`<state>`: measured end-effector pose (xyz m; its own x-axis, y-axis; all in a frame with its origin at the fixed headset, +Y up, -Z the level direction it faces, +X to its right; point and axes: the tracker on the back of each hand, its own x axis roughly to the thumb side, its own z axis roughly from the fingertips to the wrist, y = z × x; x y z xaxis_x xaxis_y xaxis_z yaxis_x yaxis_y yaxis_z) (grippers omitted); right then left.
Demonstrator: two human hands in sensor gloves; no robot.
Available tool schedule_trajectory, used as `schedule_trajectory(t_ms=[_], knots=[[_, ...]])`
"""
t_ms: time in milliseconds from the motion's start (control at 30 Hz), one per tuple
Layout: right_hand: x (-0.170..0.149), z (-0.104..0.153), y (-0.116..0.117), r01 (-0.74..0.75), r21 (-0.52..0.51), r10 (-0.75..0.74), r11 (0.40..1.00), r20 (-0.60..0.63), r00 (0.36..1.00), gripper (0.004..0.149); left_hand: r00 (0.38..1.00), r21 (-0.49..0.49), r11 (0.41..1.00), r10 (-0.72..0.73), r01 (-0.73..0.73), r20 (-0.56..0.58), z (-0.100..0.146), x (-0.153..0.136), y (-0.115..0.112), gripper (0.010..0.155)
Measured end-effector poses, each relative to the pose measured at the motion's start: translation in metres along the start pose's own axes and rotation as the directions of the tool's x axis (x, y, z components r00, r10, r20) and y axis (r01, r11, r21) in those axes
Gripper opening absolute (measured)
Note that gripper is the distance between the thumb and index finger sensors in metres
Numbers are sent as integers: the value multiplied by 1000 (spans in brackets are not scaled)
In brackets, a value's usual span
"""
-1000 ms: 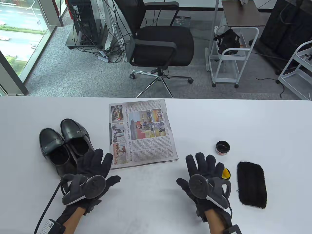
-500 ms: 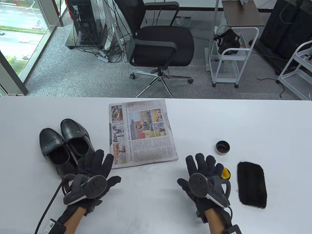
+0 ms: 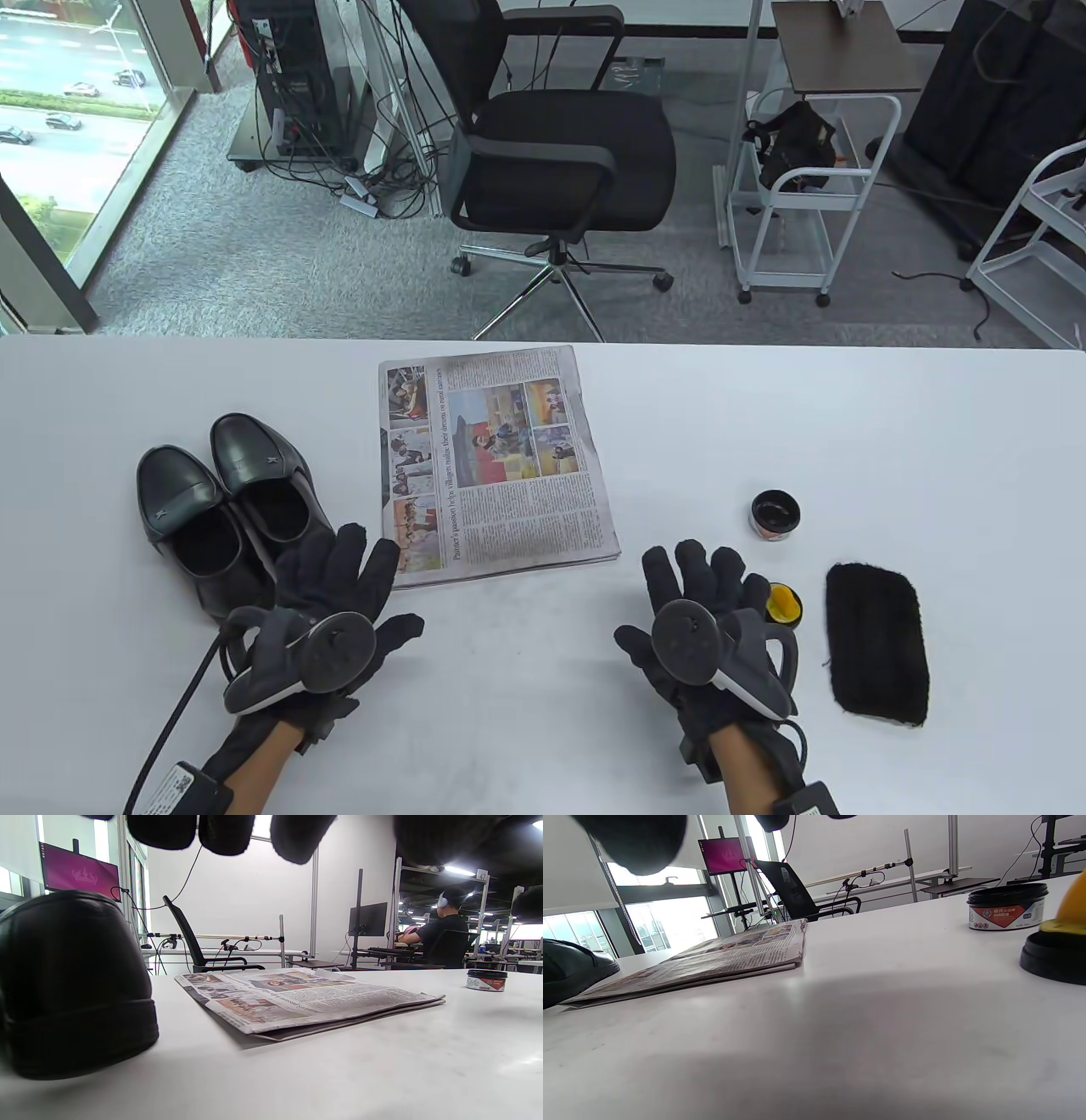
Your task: Dip and apply built-in sponge shoe polish on shoes
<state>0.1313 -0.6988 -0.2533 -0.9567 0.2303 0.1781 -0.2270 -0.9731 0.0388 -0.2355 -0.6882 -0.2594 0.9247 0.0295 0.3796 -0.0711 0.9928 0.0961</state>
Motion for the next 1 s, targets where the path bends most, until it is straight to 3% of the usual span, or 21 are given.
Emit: schedule_trajectory(t_ms=[200,433,533,700,800,900,1000], knots=[[0,-1,2,23,36,-22,999,-5,1000,78,999,20,1000,23,-24,45,0,6,0,80],[4,-1,2,25,35,-26,999,13,1000,77,994,98,993,62,-70,84,2,26,19,75],[4,-1,2,39,45,-40,998,20,999,78,993,110,993,23,-35,112,-14,41,32,63],[5,-2,4,54,62,-56,997,25,998,77,986,92,994,-77,64,147,-51,61,44,65],[5,-1,4,62,73,-64,995,27,998,77,987,27,998,-60,56,146,-80,70,35,65],[5,-2,6,87,81,-88,993,18,996,77,985,5,998,-58,58,163,-105,80,13,54],[6,-2,6,92,103,-93,990,12,996,76,987,-162,980,-97,117,129,-126,81,-18,51]])
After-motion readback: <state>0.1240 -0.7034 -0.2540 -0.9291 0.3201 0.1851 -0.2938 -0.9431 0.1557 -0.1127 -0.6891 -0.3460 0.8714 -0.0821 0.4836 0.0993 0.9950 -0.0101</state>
